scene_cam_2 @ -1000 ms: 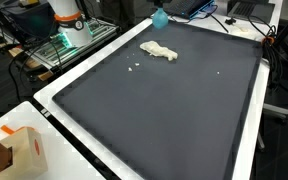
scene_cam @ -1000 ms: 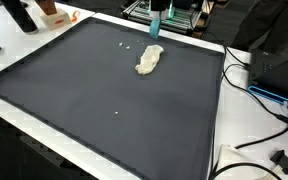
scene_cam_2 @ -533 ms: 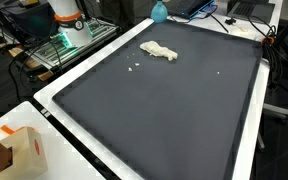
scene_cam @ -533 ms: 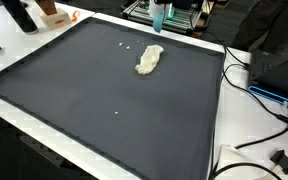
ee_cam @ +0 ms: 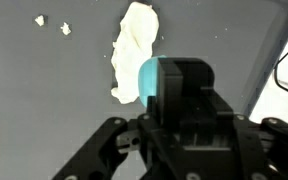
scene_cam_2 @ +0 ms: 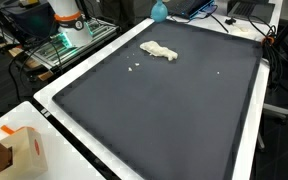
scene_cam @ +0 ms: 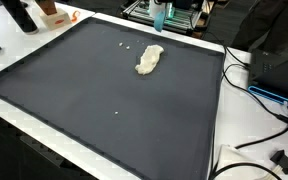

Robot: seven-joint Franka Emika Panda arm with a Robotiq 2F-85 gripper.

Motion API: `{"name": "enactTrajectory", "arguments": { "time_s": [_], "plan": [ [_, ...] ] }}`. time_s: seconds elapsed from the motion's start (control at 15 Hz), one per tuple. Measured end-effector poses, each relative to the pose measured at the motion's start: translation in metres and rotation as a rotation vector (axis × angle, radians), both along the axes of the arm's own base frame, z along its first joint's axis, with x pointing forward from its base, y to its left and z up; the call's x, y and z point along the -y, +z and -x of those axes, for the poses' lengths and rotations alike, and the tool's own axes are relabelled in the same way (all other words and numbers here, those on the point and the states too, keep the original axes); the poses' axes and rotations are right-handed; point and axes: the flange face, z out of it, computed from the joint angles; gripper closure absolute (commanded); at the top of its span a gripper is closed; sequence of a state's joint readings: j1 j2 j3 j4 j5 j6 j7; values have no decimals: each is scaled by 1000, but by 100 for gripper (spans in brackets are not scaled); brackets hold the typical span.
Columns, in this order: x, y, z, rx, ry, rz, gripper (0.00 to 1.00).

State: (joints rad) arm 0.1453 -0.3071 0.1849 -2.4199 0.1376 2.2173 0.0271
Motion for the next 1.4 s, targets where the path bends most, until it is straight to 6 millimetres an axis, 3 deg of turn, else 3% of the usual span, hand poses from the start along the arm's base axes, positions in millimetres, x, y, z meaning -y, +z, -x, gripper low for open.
{"name": "enactTrajectory", "arguments": {
  "time_s": [0.2,0.67,0.93,1.4],
  "plan": [
    [21,-2,-7,-17,39,-112,75],
    [100,-30,-16,1,167,-448,75],
    [126,-60,-14,-16,229,-596,75],
    [156,-135,-13,-46,244,-761,75]
  ]
}}
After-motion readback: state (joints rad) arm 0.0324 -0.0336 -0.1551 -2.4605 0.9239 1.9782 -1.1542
